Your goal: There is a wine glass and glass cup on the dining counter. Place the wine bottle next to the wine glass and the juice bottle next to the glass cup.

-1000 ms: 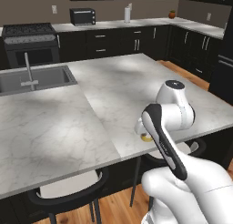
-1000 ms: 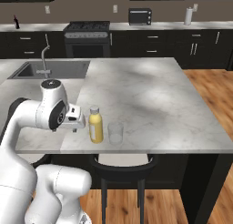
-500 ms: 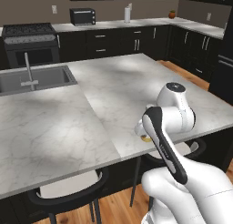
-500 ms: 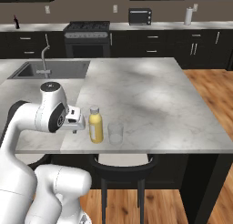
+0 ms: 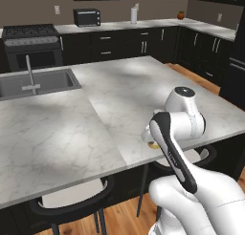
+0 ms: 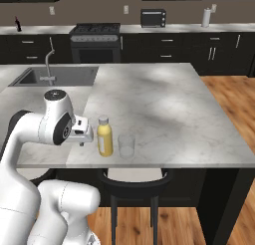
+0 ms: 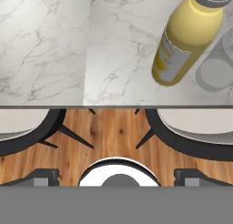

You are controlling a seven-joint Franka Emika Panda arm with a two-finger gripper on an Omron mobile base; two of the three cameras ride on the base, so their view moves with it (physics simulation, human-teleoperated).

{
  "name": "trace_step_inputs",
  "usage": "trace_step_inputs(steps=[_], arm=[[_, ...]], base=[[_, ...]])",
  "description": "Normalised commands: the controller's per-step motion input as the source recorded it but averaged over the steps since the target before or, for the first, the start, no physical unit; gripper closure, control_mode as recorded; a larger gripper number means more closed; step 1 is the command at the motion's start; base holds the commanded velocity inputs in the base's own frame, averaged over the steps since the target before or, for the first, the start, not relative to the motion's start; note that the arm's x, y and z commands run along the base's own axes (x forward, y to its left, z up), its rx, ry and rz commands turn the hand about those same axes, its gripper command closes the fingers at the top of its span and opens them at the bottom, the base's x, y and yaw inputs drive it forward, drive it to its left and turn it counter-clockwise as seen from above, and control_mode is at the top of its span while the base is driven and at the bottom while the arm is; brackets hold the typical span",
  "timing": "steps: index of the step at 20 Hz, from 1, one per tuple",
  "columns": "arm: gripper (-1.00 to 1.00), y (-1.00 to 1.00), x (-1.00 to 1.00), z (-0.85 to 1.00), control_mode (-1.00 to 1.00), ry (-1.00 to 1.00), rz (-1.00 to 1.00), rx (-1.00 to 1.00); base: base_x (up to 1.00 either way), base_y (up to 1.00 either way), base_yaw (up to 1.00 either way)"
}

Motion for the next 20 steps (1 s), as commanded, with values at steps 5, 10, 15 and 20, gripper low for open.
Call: trace_step_inputs(steps=[5, 10, 15, 20], arm=[[-1.00, 0.00, 0.00, 0.00, 1.00, 0.00, 0.00, 0.00], [-1.00, 0.00, 0.00, 0.00, 1.00, 0.00, 0.00, 0.00], [-1.00, 0.00, 0.00, 0.00, 1.00, 0.00, 0.00, 0.00], [-1.00, 0.00, 0.00, 0.00, 1.00, 0.00, 0.00, 0.00]], base=[[-0.05, 0.01, 0.00], [-0.45, 0.10, -0.02], [-0.63, 0.24, 0.00], [-0.51, 0.50, 0.00]])
